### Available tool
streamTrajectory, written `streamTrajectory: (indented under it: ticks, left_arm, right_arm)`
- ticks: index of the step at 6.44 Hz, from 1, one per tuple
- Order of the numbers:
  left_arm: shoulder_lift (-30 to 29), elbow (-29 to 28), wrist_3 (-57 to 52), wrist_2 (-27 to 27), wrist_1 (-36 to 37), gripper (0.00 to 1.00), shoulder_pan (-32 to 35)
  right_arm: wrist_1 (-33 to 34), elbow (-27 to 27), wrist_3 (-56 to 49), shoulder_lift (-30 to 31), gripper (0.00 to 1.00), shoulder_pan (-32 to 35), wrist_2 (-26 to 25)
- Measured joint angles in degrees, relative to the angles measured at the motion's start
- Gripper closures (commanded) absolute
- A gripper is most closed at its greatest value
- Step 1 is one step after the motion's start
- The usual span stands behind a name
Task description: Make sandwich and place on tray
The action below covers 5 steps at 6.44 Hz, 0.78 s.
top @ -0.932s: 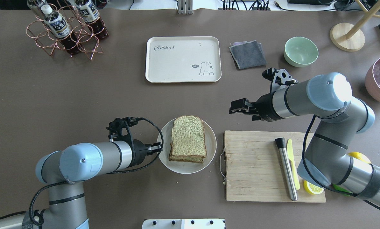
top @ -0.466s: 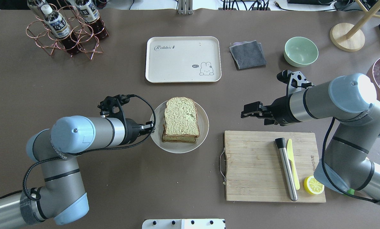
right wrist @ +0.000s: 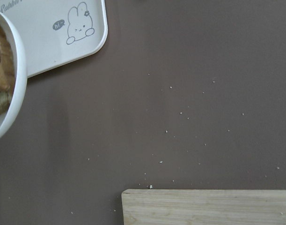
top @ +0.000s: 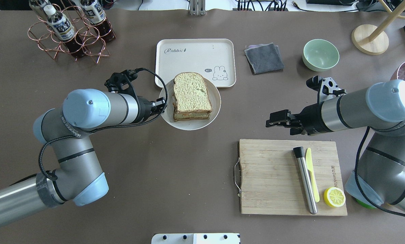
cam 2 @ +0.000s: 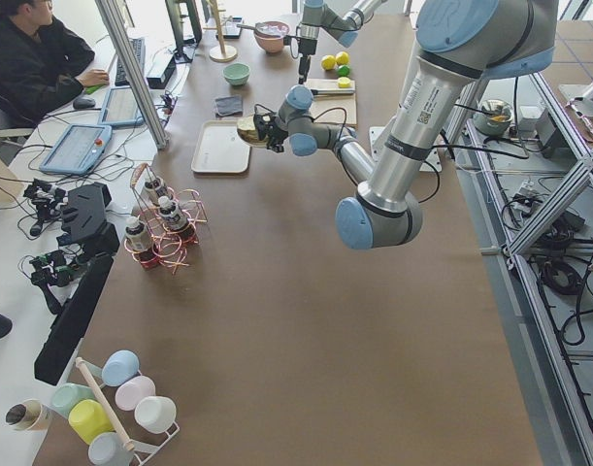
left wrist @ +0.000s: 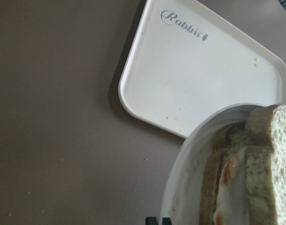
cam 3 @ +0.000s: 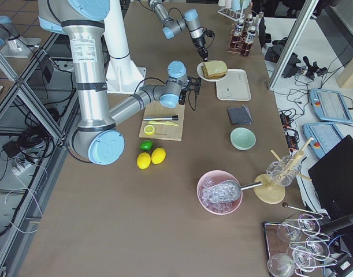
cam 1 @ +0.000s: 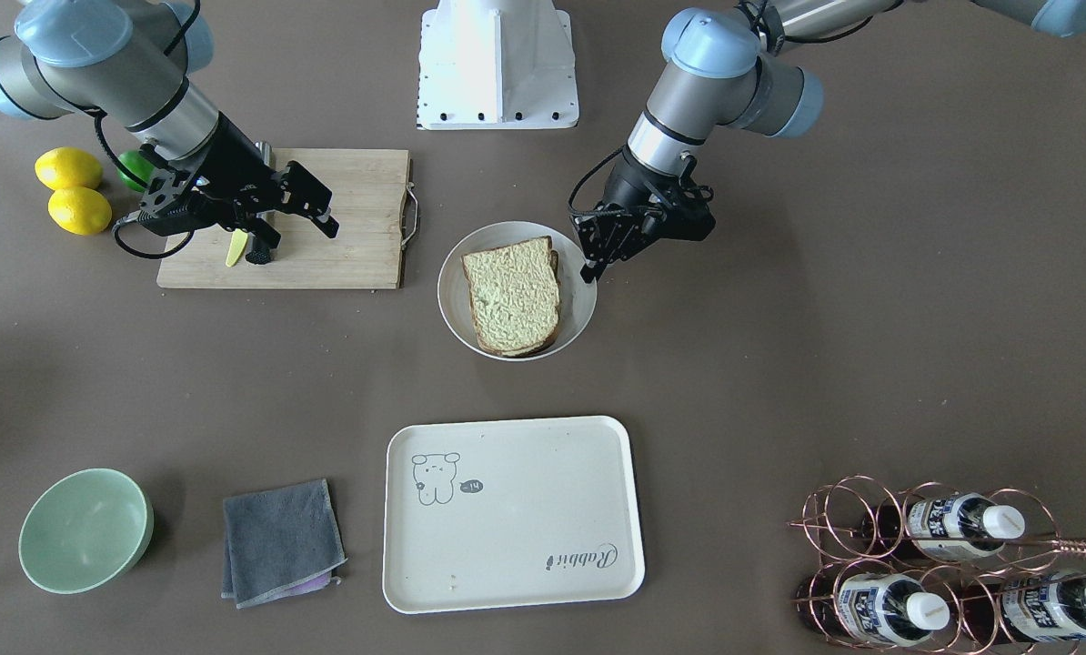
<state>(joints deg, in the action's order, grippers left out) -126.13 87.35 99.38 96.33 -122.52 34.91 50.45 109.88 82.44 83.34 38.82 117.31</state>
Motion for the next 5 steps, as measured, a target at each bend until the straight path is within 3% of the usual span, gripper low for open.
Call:
streamTrajectory:
  ticks: [2, 5]
  left_arm:
    - [-8.0, -15.4, 7.1, -2.6, -7.7, 1.00, 1.4]
    - [-11.2, -25.0, 7.4, -3.9, -12.1, 1.00, 2.0]
  right_arm:
    - [-0.1, -0.3, 0.0, -0.1, 0.01, 0.3, 0.0]
    - [-0.1, -1.2, -0.1, -0.6, 0.01, 1.2, -0.1]
